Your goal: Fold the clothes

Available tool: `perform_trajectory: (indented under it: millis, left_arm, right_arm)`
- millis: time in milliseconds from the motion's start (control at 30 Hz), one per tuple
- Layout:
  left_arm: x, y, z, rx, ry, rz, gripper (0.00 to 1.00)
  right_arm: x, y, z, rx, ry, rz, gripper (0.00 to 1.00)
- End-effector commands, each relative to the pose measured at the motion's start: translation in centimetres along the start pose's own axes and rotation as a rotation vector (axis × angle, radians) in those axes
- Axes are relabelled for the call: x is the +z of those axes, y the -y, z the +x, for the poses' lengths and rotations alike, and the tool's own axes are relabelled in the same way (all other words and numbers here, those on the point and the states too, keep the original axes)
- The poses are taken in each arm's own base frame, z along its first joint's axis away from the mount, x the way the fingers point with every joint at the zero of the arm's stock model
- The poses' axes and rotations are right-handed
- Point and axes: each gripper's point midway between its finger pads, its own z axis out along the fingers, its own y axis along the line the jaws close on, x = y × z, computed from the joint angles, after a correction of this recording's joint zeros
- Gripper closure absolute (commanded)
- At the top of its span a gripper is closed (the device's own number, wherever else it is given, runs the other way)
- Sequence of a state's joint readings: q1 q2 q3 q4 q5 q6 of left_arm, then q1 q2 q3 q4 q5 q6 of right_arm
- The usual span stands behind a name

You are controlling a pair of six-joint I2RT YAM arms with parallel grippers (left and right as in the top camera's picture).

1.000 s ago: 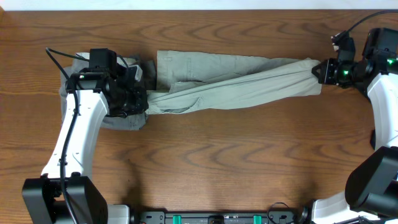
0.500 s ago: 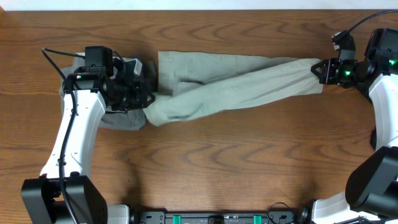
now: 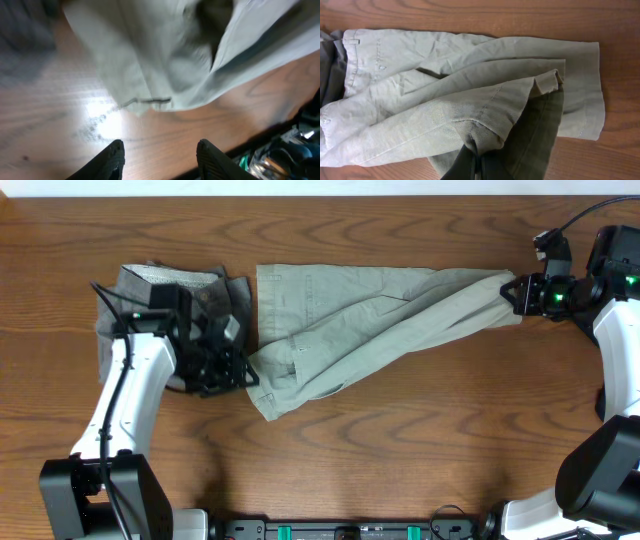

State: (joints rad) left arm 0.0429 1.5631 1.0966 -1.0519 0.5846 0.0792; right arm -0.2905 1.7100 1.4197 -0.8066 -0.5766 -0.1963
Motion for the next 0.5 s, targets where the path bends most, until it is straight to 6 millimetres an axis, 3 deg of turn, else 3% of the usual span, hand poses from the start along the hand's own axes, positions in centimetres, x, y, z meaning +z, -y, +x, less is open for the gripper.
perform_trajectory:
  millis: [0,233,467]
  left_arm:
    - [1.7,0.0,1.9,-0.007,-0.057,0.035,0.5]
    - [5.7,0.8,4.4,0.04,-0.106,0.115,0.5]
    - [7.5,-0.8,3.6,0.127,-0.054,0.015,0.48]
  right_arm:
    - [-0.3,-0.6,-0.5,-0.031,0.018,-0.015,0.99]
    - [-0.3,-0.6,-0.5,-0.031,0.018,-0.014,0.99]
    - [-0.3,-0.6,-0.5,-0.032,0.019,-0.014,0.99]
